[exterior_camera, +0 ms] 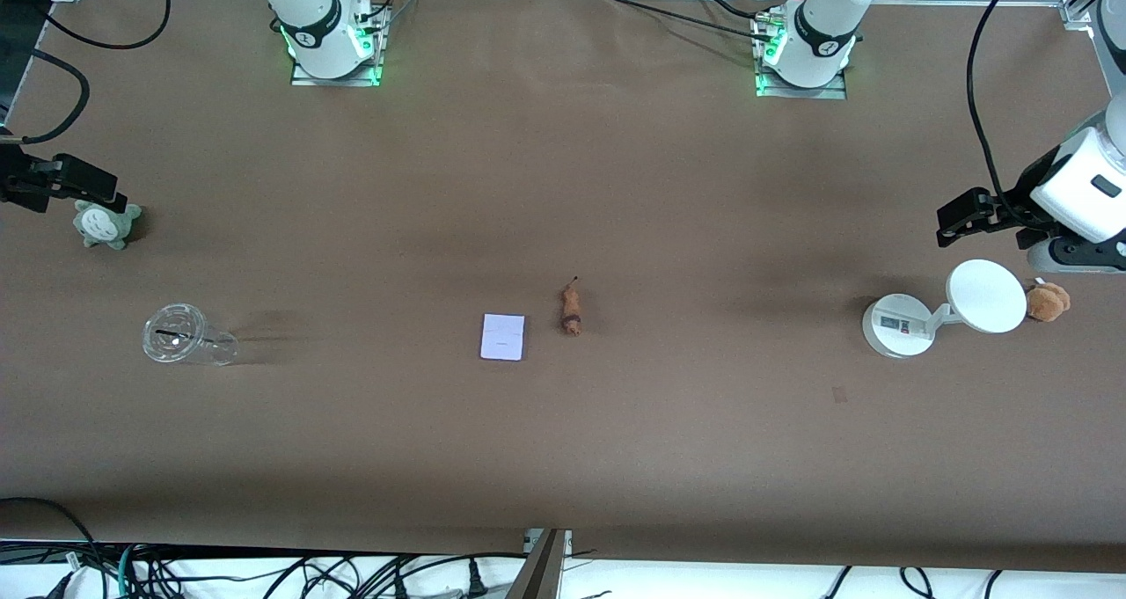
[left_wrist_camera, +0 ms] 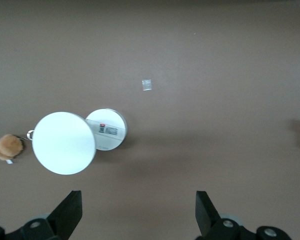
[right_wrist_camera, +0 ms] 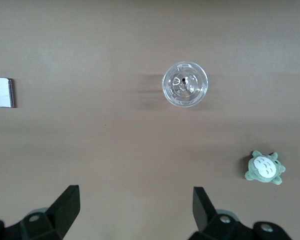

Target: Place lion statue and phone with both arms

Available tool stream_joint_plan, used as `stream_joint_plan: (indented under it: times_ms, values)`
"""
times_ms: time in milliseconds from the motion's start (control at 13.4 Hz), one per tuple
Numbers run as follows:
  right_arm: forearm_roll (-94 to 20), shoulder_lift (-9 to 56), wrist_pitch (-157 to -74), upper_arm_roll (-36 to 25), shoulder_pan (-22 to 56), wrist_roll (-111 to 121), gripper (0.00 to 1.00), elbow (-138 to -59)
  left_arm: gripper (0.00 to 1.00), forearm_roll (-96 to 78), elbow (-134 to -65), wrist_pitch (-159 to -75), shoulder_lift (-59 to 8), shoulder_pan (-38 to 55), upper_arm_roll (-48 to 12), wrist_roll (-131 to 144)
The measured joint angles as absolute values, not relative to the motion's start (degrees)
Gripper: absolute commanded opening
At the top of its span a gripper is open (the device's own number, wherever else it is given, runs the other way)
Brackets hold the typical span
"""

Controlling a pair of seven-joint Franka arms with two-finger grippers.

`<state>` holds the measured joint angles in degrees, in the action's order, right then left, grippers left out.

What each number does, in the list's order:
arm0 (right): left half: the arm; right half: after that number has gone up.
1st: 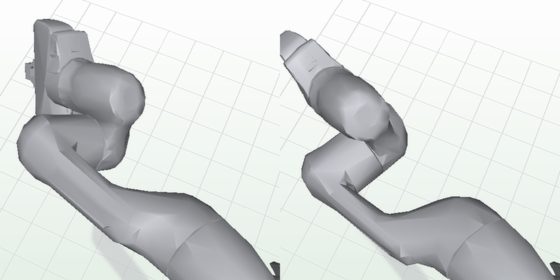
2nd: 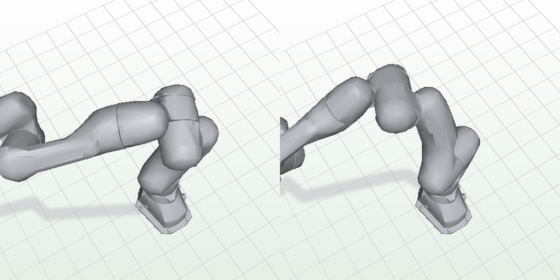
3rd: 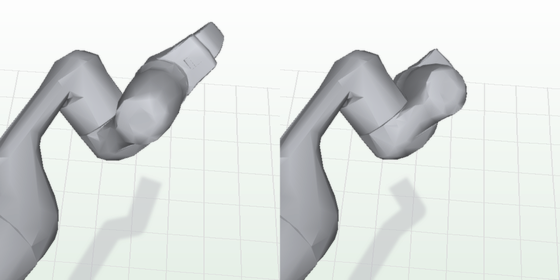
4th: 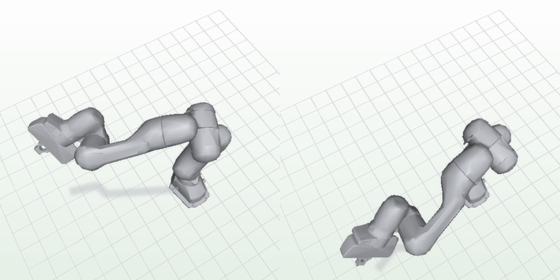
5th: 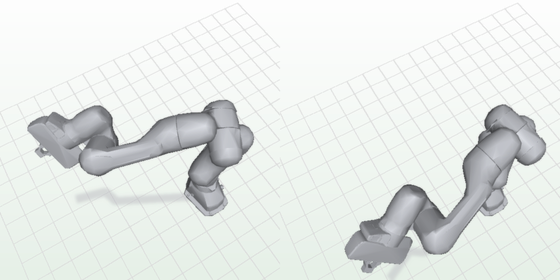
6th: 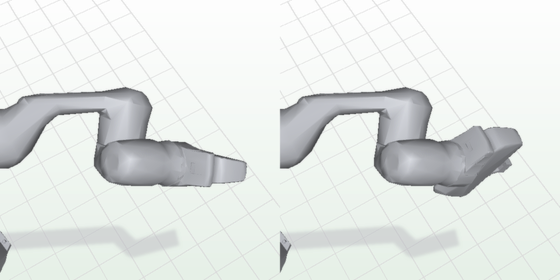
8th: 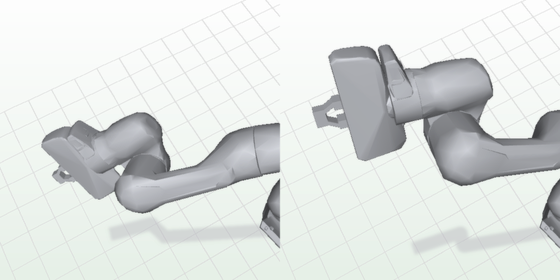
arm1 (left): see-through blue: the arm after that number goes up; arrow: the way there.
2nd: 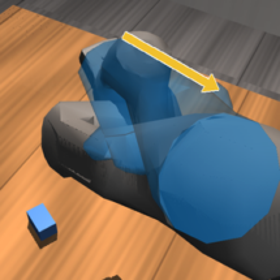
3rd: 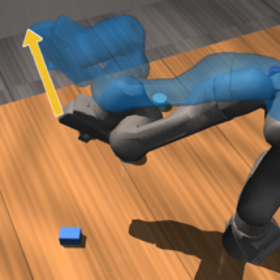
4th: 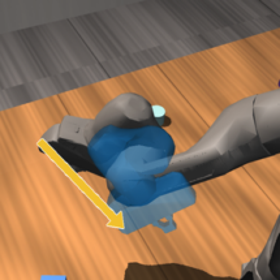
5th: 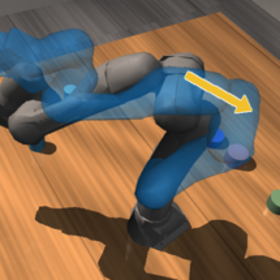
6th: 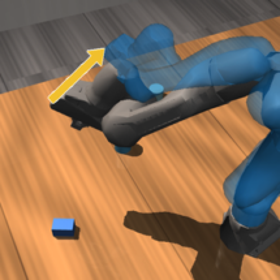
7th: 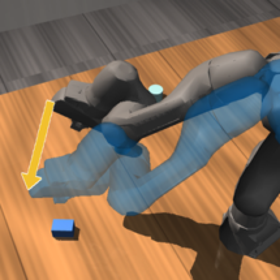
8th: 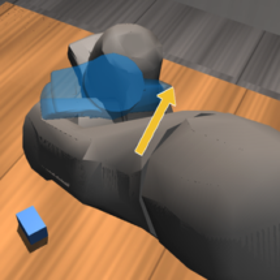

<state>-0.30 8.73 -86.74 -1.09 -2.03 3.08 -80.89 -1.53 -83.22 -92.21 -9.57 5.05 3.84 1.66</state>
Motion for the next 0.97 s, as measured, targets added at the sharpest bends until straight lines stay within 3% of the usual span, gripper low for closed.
stream_joint_plan:
  times_ms: [970]
  values:
    - [-0.31,8.73,-85.97,-1.08,-2.07,3.31,1.0,-80.89,1.0,-2.29,-83.02,-88.8,-10.29,4.37,4.21,1.66]
